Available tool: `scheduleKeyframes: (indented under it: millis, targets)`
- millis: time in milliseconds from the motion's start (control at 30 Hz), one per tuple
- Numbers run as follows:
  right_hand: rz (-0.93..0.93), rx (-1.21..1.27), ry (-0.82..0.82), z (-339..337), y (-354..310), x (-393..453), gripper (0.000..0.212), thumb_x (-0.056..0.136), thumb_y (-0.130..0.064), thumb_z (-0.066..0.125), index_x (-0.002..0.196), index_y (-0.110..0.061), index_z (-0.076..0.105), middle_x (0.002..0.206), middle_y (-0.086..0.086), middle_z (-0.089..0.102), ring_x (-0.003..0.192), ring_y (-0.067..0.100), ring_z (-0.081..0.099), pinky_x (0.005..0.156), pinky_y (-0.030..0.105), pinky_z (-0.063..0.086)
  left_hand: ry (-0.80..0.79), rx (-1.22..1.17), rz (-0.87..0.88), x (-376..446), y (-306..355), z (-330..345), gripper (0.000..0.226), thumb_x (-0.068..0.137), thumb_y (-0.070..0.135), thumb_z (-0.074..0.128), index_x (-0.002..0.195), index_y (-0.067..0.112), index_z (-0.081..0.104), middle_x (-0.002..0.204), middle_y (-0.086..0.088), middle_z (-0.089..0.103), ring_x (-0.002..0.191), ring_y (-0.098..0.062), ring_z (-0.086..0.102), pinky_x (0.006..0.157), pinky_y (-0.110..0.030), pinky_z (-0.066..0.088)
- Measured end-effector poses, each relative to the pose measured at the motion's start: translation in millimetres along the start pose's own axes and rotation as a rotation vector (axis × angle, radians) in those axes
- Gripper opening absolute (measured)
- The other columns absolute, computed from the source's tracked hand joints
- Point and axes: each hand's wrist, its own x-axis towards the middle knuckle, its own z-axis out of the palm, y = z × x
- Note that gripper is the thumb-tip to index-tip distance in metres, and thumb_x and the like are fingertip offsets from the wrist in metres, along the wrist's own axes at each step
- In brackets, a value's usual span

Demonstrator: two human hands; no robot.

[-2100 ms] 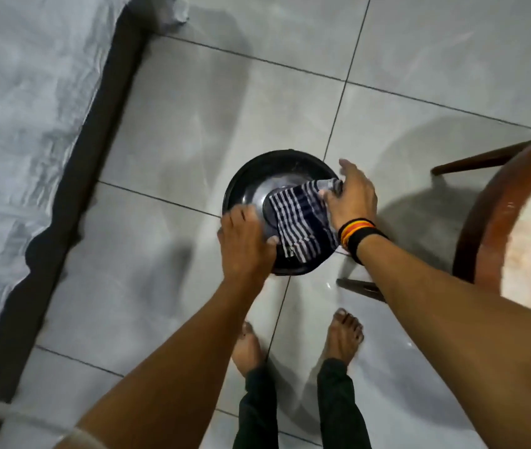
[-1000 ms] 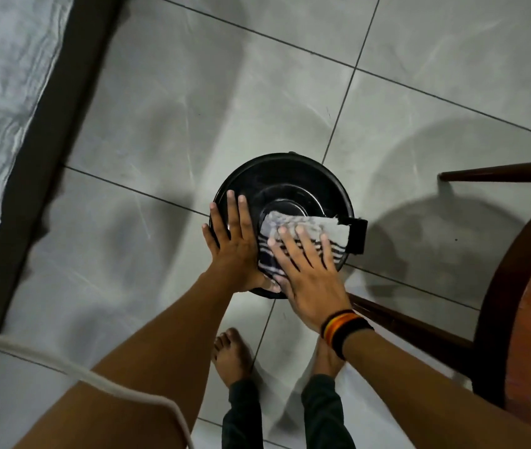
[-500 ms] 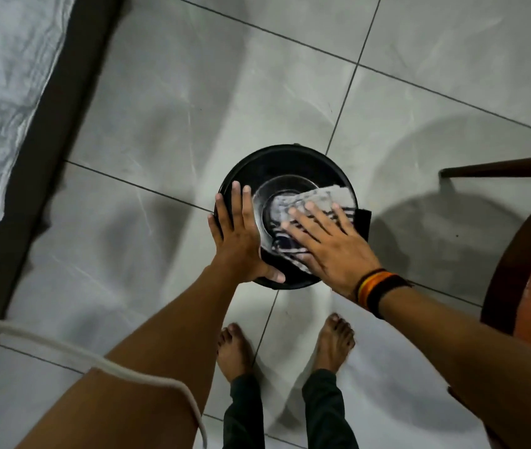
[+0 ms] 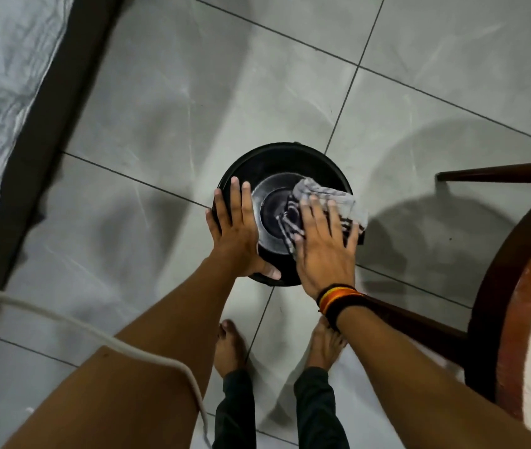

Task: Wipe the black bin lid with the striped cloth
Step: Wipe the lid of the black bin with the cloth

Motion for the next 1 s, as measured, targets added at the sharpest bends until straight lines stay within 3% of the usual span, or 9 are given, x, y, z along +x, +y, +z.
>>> scheduleKeyframes:
  millis: [100, 200, 300, 500, 667, 733, 800, 933, 1000]
  targets:
    - [0.152, 0.126, 0.008, 12.7, -31.1, 9.1, 0.073, 0.099, -0.032, 0.04, 0.162, -0.025, 0.003, 0.172, -0.001, 0.0, 0.158, 0.027, -0.005, 0.123, 0.064, -0.003, 0.035, 0.004, 0.001, 2.1, -0.8, 5.1, 0.174, 0.044, 0.07, 0.091, 0.157, 0.011, -0.027, 0.165, -0.012, -0.035, 0.15, -0.044, -0.033, 0.118, -0.065, -0.011]
    - [-0.144, 0.034, -0.042, 17.3, -47.7, 11.7, 0.069, 0.1, -0.032, 0.039, 0.162, -0.022, 0.008, 0.172, 0.002, 0.005, 0.158, 0.029, -0.002, 0.123, 0.063, -0.002, 0.066, 0.016, -0.028, 0.4, -2.9, 8.5, 0.163, 0.057, 0.061, 0.092, 0.158, 0.014, -0.028, 0.165, -0.01, -0.037, 0.15, -0.04, -0.035, 0.122, -0.066, -0.011]
    - [-0.33, -0.029, -0.086, 12.3, -11.3, -4.8, 0.066, 0.103, -0.037, 0.037, 0.162, -0.025, 0.009, 0.171, 0.0, 0.009, 0.158, 0.026, 0.0, 0.125, 0.059, 0.001, 0.025, -0.008, -0.002, -3.0, -2.5, 7.0, 0.172, 0.048, 0.067, 0.092, 0.157, 0.013, -0.03, 0.163, -0.01, -0.04, 0.149, -0.041, -0.037, 0.121, -0.065, -0.013]
    - [0.071, 0.116, -0.006, -3.6, -16.4, 41.9, 0.066, 0.102, -0.044, 0.034, 0.161, -0.031, 0.007, 0.171, -0.003, -0.001, 0.157, 0.026, -0.008, 0.123, 0.058, -0.009, -0.014, 0.015, -0.001, 0.1, -1.0, 2.1, 0.181, 0.037, 0.074, 0.091, 0.155, 0.01, -0.031, 0.162, -0.014, -0.041, 0.147, -0.046, -0.037, 0.119, -0.069, -0.011]
    - [-0.523, -0.092, -0.287, -43.0, -51.3, 141.6, 0.053, 0.105, -0.037, 0.036, 0.157, -0.034, 0.027, 0.169, -0.007, 0.018, 0.157, 0.023, 0.007, 0.124, 0.062, 0.002, -0.067, 0.028, -0.079, 1.0, 3.8, -0.3, 0.182, 0.039, 0.07, 0.092, 0.152, 0.008, -0.036, 0.159, -0.014, -0.045, 0.145, -0.042, -0.042, 0.121, -0.066, -0.014]
    - [-0.591, -0.13, -0.348, -53.6, -37.5, 157.9, 0.054, 0.105, -0.044, 0.036, 0.157, -0.035, 0.025, 0.169, -0.009, 0.017, 0.157, 0.022, 0.009, 0.124, 0.059, 0.007, -0.063, 0.018, -0.077, 2.1, 5.6, -0.1, 0.183, 0.038, 0.07, 0.093, 0.152, 0.01, -0.037, 0.159, -0.013, -0.046, 0.145, -0.04, -0.043, 0.121, -0.066, -0.014]
    - [-0.407, 0.003, -0.28, -48.1, -19.0, 146.9, 0.058, 0.104, -0.051, 0.036, 0.158, -0.036, 0.024, 0.17, -0.009, 0.015, 0.157, 0.023, 0.008, 0.125, 0.055, 0.006, -0.032, -0.008, -0.067, 1.7, 5.1, 0.5, 0.184, 0.035, 0.071, 0.092, 0.152, 0.012, -0.037, 0.159, -0.01, -0.046, 0.146, -0.039, -0.042, 0.121, -0.066, -0.014]
    - [0.158, 0.311, 0.01, -9.1, 3.3, 74.8, 0.068, 0.101, -0.056, 0.036, 0.161, -0.033, 0.013, 0.171, -0.004, 0.008, 0.158, 0.026, 0.003, 0.125, 0.055, -0.001, -0.016, -0.019, -0.058, -0.3, 4.4, 2.5, 0.184, 0.034, 0.073, 0.091, 0.153, 0.013, -0.036, 0.161, -0.008, -0.044, 0.147, -0.039, -0.041, 0.121, -0.066, -0.014]
    - [0.294, 0.322, 0.069, 6.3, -5.1, 38.0, 0.071, 0.101, -0.055, 0.035, 0.161, -0.031, 0.007, 0.172, 0.0, 0.003, 0.158, 0.029, 0.0, 0.124, 0.057, -0.003, -0.001, -0.011, -0.048, -0.9, 3.8, 4.4, 0.183, 0.036, 0.072, 0.092, 0.154, 0.013, -0.035, 0.161, -0.009, -0.044, 0.148, -0.04, -0.04, 0.121, -0.066, -0.013]
